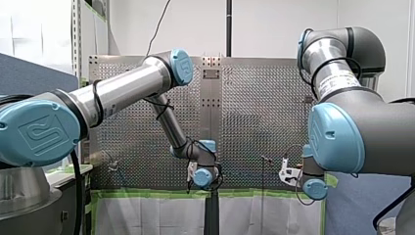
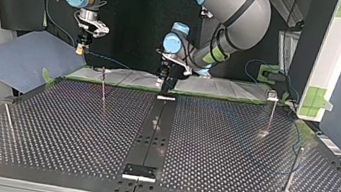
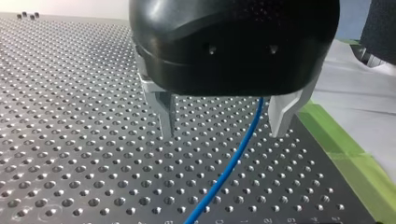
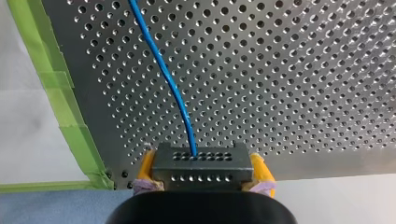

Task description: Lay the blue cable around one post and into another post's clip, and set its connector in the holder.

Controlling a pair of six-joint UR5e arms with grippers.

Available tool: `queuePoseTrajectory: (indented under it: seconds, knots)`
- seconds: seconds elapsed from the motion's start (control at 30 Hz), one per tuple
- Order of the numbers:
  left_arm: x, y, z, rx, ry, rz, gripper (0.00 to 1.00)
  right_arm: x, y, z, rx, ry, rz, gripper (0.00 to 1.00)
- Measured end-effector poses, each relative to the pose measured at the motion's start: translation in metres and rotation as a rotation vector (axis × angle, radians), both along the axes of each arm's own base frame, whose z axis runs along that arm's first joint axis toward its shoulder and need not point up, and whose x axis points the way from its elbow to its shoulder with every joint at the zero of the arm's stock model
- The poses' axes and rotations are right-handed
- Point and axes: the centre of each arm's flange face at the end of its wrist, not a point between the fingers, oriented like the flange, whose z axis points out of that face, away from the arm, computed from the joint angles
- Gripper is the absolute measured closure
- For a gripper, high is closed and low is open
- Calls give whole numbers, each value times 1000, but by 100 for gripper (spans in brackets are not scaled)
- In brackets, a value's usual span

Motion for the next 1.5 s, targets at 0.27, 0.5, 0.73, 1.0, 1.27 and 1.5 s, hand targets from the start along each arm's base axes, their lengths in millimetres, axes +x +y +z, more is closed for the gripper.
queuePoseTrajectory:
  seconds: [0.27,0.5,0.73,1.0,1.27,1.5]
  knots:
    - [-3,-2,-2,17,17,-35,0,0,-1,0,-1,-1,1,100]
    - [-3,-2,-2,14,18,-35,7,0,-1,0,0,1,1,100]
    - [-3,-2,-2,11,18,-35,42,0,-1,0,0,1,1,100]
    - [-3,-2,-2,10,19,-39,68,0,-1,0,-1,1,1,100]
    - [-4,-2,-3,12,24,-49,71,0,-1,1,-3,-1,1,100]
    - [-7,0,-6,19,29,-49,81,0,-1,1,-3,-2,1,100]
